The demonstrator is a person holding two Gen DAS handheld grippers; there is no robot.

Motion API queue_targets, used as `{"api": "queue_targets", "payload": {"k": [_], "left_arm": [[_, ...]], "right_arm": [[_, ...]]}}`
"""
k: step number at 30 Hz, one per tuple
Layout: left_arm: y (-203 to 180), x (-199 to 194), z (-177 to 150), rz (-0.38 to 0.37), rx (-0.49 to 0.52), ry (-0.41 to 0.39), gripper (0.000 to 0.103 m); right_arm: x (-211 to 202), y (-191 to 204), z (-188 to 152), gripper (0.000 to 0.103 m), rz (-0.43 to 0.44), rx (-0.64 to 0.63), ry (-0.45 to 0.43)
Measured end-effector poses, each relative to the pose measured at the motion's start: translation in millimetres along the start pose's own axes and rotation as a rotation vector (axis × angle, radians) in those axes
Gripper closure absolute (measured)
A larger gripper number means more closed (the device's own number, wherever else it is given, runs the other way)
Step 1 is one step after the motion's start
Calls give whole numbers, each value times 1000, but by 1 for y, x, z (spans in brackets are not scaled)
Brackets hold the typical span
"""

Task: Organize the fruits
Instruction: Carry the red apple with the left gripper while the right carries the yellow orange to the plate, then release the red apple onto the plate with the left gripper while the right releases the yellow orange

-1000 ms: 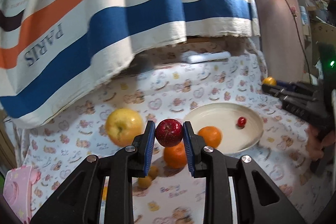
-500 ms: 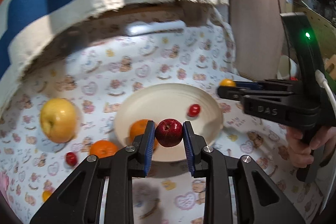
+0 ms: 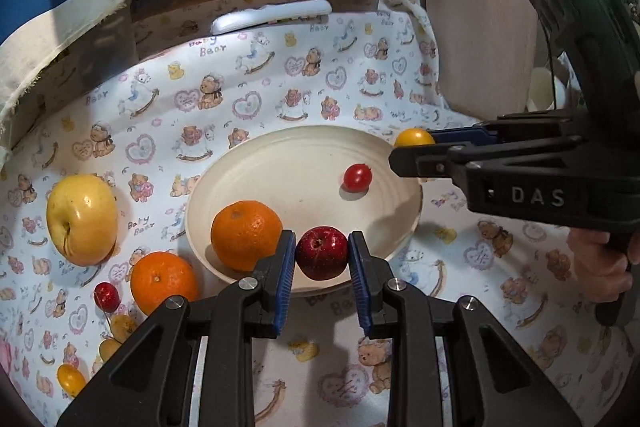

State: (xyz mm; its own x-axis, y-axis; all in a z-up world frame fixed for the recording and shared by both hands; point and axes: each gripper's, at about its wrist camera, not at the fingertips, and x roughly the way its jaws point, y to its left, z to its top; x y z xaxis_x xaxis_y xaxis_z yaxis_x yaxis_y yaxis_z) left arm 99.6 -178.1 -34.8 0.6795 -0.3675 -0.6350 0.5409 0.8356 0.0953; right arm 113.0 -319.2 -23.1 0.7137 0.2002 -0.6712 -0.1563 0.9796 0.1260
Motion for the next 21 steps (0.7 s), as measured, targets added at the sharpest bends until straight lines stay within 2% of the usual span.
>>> {"api": "queue_targets", "payload": {"k": [6, 9, 21], "left_arm": [[3, 8, -2, 33, -19, 55, 77], [4, 10, -3, 30, -23, 60, 77], [5, 10, -3, 32, -24, 62, 77]], "right_arm": [[10, -6, -4, 74, 73, 62, 75], [12, -2, -4, 74, 46, 30, 77], [15, -2, -4, 74, 46, 29, 91]]}}
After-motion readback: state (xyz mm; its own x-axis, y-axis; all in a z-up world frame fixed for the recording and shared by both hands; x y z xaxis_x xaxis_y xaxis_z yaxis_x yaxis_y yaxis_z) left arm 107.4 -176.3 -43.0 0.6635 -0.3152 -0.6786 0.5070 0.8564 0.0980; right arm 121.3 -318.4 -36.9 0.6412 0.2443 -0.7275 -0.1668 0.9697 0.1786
